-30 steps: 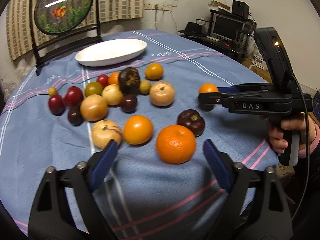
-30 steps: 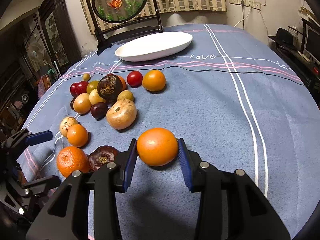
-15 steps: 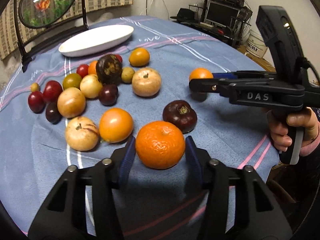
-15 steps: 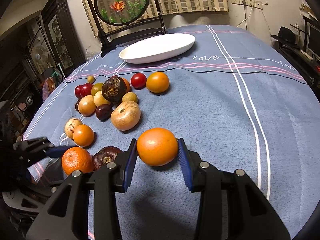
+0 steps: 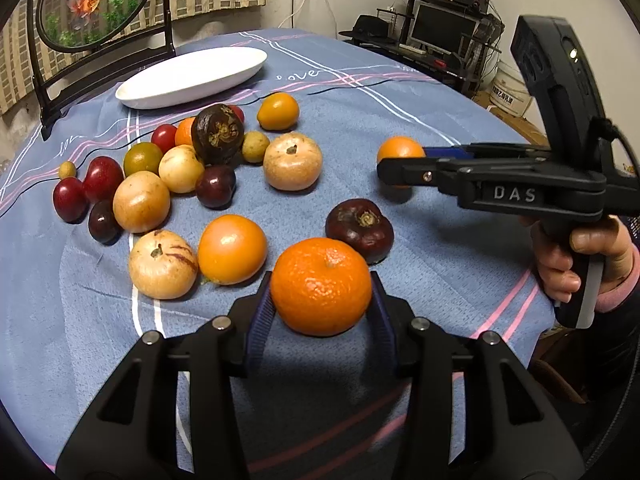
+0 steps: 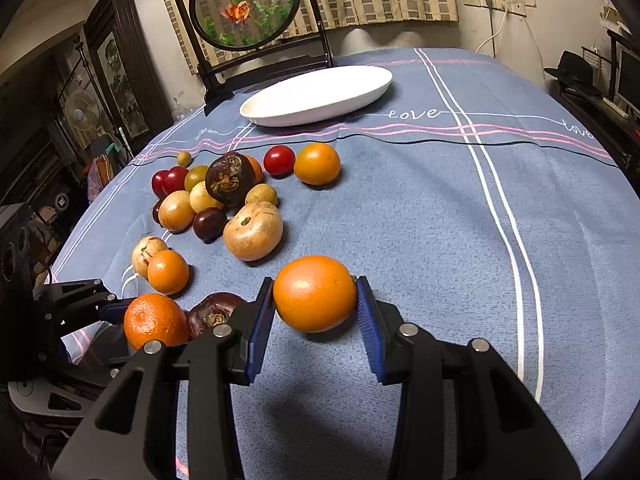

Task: Organize fruits
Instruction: 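Grasp an orange with the right gripper while the left gripper grasps a tangerine, then carry both fruits onto the white plate and open both grippers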

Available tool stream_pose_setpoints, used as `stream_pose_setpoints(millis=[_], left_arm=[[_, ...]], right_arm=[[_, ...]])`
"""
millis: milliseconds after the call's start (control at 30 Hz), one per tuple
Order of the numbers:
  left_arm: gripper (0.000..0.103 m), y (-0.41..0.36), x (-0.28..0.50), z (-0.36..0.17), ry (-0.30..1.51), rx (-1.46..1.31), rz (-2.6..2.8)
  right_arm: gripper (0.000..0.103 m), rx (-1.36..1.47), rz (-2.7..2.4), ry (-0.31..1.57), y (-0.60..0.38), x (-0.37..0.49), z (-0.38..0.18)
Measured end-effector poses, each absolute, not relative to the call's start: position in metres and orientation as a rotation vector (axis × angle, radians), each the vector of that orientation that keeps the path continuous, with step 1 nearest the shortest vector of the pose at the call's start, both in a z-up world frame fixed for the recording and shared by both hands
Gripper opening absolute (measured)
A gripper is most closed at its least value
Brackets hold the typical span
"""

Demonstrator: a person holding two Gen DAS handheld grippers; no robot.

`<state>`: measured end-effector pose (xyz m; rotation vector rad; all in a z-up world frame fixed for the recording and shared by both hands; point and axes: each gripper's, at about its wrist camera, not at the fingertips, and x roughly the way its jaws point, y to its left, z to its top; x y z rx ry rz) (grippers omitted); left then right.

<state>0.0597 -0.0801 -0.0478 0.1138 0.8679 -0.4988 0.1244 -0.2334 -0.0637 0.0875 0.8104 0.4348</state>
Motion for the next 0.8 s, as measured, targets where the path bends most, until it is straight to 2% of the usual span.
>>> stream_pose_setpoints(millis=[367,600,800], left_arm=[[0.046,-0.052,0.089,-0.007,0.823,0.058,-0.525],[0.046,-0.025,0.2,0.032,0.81,0.035,-0.407],[0.046,-0.009,0.323,0.03,0.911,-0.043,-0.316]], right_arm=[[0.041,0.14,0.433,0.818,-0.229,0.152,-0.046],[0.041,0.046,0.428,0.708,-0.201,0.223,-0.005],[0.041,-0.03,0.404,0.703,-0.17,0.314,-0.006]])
